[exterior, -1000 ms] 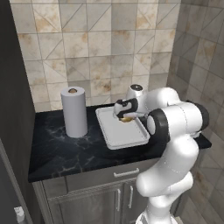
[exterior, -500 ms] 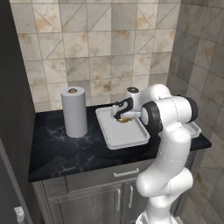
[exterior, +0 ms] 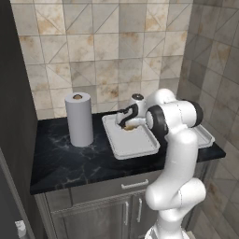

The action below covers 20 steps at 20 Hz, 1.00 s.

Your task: Place one potato and one chicken drumstick in each tupperware on the nearby counter, to pack two identical lunches.

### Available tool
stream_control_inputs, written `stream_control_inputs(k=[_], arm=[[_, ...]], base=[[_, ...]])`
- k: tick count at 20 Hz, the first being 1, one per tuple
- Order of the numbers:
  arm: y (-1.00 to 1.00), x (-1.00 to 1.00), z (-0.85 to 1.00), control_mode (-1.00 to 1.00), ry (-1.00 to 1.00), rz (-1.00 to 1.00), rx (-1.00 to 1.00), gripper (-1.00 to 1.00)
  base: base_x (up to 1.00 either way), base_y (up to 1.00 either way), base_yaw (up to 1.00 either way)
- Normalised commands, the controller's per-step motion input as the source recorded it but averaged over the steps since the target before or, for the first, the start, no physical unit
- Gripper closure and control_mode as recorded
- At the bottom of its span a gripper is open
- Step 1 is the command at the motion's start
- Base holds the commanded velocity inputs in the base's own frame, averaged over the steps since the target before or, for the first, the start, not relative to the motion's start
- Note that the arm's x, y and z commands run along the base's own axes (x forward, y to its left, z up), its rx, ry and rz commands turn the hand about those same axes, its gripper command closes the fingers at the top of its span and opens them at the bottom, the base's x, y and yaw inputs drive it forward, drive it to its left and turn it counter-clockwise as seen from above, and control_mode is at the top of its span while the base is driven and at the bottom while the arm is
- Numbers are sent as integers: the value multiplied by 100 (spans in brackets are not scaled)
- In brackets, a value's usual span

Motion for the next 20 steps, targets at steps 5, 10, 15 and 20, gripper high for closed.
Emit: stream_control_inputs(k=[5, 10, 15, 20], arm=[[1, 6, 0, -100, 0, 0, 0, -100], [0, -19, 13, -100, 0, -4, 0, -100], [0, -27, 23, -100, 0, -7, 0, -100], [-11, -81, 37, -100, 0, -10, 0, -100]], base=[[0, 0, 0], [0, 0, 0], [0, 0, 0], [0, 0, 0]])
